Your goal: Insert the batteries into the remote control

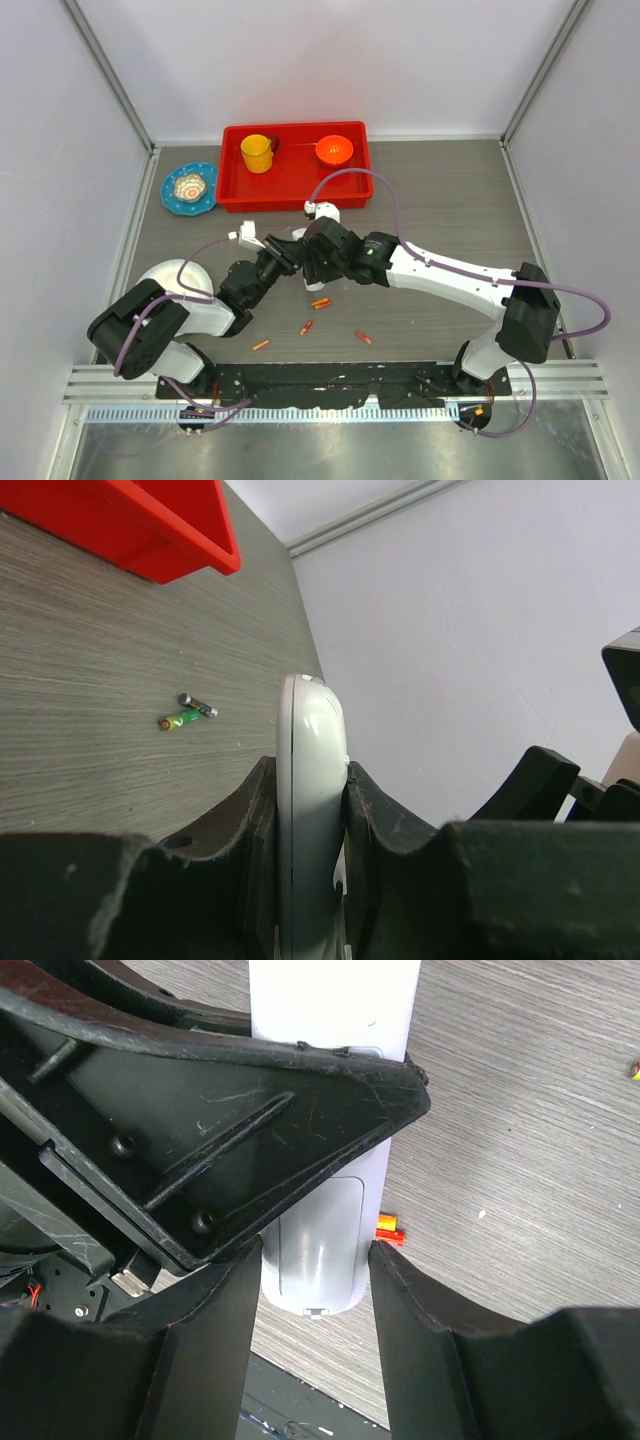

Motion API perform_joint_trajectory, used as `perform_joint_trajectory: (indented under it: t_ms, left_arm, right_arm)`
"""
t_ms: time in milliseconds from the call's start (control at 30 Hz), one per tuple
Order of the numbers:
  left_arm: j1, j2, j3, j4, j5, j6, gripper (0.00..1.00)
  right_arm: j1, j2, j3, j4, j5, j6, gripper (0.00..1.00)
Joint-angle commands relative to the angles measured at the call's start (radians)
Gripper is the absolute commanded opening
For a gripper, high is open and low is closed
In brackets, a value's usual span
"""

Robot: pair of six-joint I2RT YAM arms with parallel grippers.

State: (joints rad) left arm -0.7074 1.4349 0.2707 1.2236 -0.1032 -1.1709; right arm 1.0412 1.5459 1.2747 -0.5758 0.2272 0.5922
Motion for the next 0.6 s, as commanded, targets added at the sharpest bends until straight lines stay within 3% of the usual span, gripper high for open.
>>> perform_joint_trajectory:
  t_ms: [0,200,267,333,567]
  left_arm:
    - [-0.027,-0.03,0.025,0.323,0.042,-0.016,0.0]
    - [-0.027,-0.018,0.021,0.323,0.034,-0.01,0.0]
    - [-0.027,-0.008,0.021,0.323,0.034,-0.009,0.0]
    - [-0.027,-0.004,0.021,0.323,0.034,-0.007,0.0]
    - [-0.026,0.019,0.025,0.321,0.034,-0.004,0.0]
  right_arm:
    - [-0.004,-0.009,0.029,0.064,0.024,-0.003,0.54]
    - [-0.003,-0.032,0.028,0.073,0.02,0.006,0.61]
    - [-0.003,-0.04,0.031,0.079,0.015,0.008,0.71]
    - [-0.003,-0.044,0.037,0.079,0.014,0.008,0.75]
    - [-0.003,-0.093,0.043,0.079,0.014,-0.003,0.84]
